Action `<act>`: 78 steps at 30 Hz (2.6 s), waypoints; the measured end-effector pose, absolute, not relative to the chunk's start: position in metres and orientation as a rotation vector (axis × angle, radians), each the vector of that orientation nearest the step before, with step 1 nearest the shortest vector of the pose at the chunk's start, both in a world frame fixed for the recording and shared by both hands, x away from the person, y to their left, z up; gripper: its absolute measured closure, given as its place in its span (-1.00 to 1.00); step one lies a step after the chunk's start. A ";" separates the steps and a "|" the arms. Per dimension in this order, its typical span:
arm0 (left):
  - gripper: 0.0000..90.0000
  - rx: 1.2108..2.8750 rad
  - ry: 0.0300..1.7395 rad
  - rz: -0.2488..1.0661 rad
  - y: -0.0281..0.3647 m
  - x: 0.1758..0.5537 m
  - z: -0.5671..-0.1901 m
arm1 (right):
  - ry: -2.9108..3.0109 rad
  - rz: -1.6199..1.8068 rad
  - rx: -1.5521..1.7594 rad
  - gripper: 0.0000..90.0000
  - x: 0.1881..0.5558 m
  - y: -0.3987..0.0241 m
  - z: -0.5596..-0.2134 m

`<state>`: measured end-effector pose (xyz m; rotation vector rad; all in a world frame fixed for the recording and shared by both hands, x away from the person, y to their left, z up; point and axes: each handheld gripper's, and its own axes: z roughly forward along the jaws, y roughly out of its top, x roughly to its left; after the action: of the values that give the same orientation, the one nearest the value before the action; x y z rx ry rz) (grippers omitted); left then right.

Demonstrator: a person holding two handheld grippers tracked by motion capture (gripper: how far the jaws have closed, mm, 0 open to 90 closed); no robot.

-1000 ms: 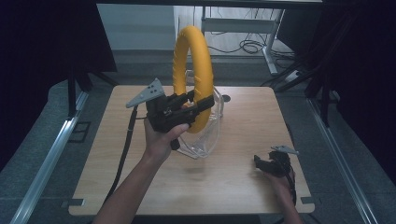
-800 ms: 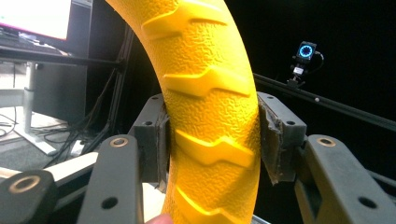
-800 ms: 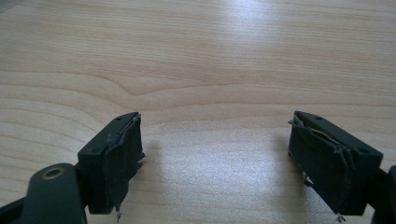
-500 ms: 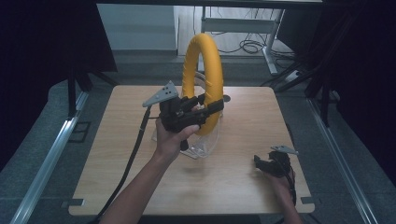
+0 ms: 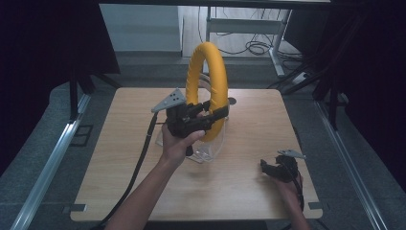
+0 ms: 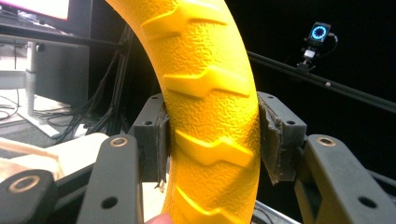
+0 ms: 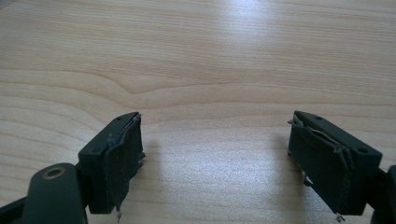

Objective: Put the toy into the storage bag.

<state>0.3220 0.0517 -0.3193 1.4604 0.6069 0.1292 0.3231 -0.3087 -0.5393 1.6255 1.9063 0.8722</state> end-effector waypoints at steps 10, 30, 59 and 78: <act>0.12 1.470 0.640 0.108 0.050 0.330 -0.336 | 1.908 0.872 1.622 -0.61 0.323 -0.309 -0.539; 0.12 1.491 0.772 0.069 0.053 0.349 -0.381 | 1.908 0.871 1.622 -0.61 0.323 -0.309 -0.539; 0.11 1.511 0.855 0.028 0.056 0.363 -0.410 | 1.909 0.871 1.626 -0.61 0.322 -0.310 -0.539; -0.33 1.549 0.831 0.079 0.065 0.353 -0.395 | 1.904 0.883 1.630 -0.60 0.321 -0.311 -0.539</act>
<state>0.3525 0.0652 -0.3951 1.5490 0.8308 0.0790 0.3210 -0.3109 -0.5390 1.6304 1.9045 0.8829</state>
